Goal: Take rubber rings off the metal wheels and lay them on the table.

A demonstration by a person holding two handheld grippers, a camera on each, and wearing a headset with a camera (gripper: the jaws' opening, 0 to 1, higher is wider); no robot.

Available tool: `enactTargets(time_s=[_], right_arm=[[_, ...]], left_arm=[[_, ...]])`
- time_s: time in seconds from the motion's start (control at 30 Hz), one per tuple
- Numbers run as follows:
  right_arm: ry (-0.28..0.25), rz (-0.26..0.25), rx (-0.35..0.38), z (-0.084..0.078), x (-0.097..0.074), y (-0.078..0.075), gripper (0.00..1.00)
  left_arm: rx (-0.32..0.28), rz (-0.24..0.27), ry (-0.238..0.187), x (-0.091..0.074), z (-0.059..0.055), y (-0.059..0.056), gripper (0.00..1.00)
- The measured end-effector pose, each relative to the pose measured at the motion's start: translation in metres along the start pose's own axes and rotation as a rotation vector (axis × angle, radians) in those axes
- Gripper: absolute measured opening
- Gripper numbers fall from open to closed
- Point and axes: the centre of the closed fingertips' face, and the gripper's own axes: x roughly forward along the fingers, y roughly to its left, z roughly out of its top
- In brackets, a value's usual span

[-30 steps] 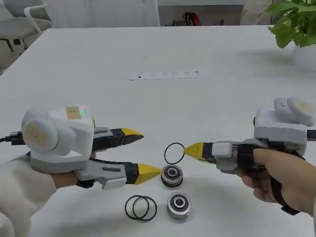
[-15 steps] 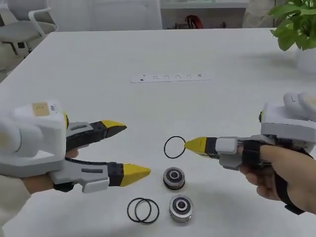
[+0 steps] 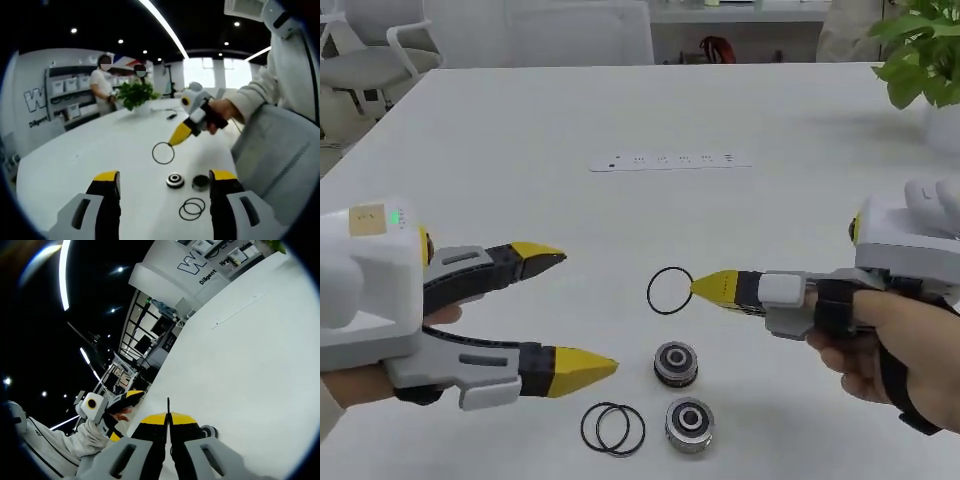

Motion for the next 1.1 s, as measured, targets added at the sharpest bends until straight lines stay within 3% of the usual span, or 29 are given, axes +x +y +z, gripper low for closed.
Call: enactTargets(time_s=[0.2, 0.3, 0.43, 0.63, 1.0, 1.1], right_arm=[[0.018, 0.022, -0.034, -0.003, 0.003, 0.01, 0.0], [0.03, 0.036, -0.046, -0.006, 0.005, 0.014, 0.0], [0.049, 0.053, -0.055, -0.011, 0.008, 0.02, 0.0], [0.082, 0.073, -0.084, -0.02, 0.011, 0.029, 0.0], [0.164, 0.098, -0.148, -0.041, 0.019, 0.041, 0.0], [0.19, 0.102, -0.175, -0.048, 0.021, 0.044, 0.0]], left_arm=[[-0.024, 0.029, 0.0, -0.012, -0.003, -0.003, 0.78], [-0.05, 0.046, -0.004, -0.022, -0.008, -0.012, 0.8], [-0.048, 0.051, 0.033, -0.029, -0.015, -0.019, 0.81], [-0.041, 0.058, 0.036, -0.035, -0.008, -0.021, 0.88], [-0.057, 0.086, 0.043, -0.049, -0.011, -0.025, 0.91], [-0.067, 0.091, 0.042, -0.052, -0.016, -0.031, 0.92]])
